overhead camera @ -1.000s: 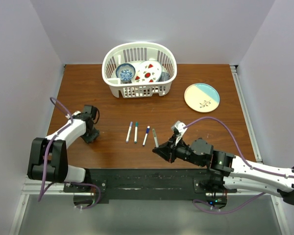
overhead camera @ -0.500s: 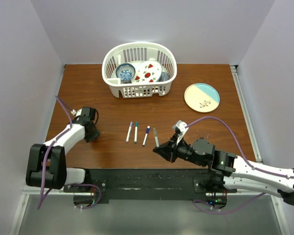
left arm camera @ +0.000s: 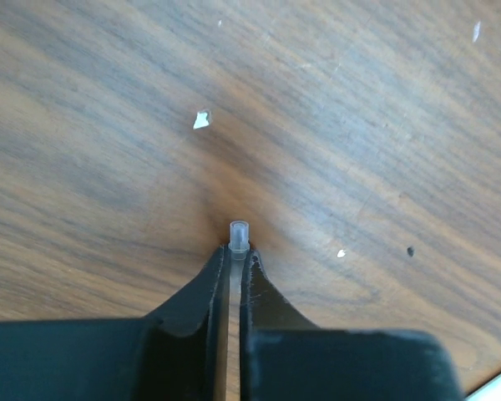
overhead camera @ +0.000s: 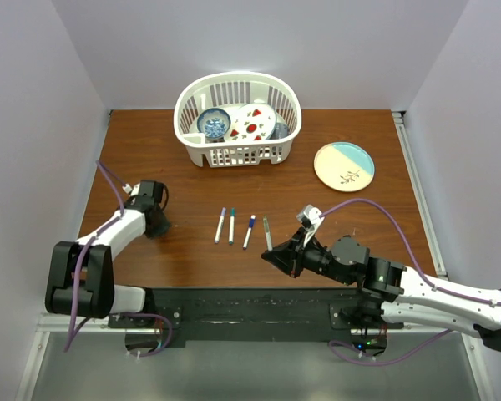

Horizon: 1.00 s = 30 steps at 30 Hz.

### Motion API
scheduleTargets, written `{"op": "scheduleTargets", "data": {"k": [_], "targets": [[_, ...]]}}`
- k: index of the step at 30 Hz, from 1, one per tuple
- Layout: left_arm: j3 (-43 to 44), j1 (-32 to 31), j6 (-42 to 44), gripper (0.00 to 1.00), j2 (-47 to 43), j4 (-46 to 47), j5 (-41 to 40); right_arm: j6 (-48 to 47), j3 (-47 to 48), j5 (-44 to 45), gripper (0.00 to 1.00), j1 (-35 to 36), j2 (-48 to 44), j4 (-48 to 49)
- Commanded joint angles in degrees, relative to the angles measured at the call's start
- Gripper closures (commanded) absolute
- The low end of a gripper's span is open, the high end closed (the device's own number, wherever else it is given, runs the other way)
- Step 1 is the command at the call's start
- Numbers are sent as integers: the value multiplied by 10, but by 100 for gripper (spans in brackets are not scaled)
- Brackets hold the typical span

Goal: Insert the pens into the pen caps

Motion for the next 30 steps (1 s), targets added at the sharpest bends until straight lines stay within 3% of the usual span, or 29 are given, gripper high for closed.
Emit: {"op": "scheduleTargets", "data": {"k": [1,4,8,12,17,18,21,24,30], "targets": [[-3,1,1,100,15,19,30,16,26,-10,100,1,2,2],[-8,0,4,100,-35,55,96,30,27,-19,100,1,19,2],[-35,-4,3,100,-182,151,225,42,8,-71,100,1,44,49],[-78,-7,-41,100,-278,341,401,59,-12,-77,100,1,75,104],[-120,-9,-129,100,-301,549,541,68,-17,-103,100,1,128,169],[-147,-12,-177,100,-300,652,569,68,-15,-104,100,1,139,193],[-181,-19,-253,100,-298,801,589,68,-9,-108,100,1,191,248],[-182,-23,-288,100,-296,873,614,66,16,-119,100,1,258,282],[-194,-23,-321,100,-333,902,627,101,39,-121,100,1,342,377]]}}
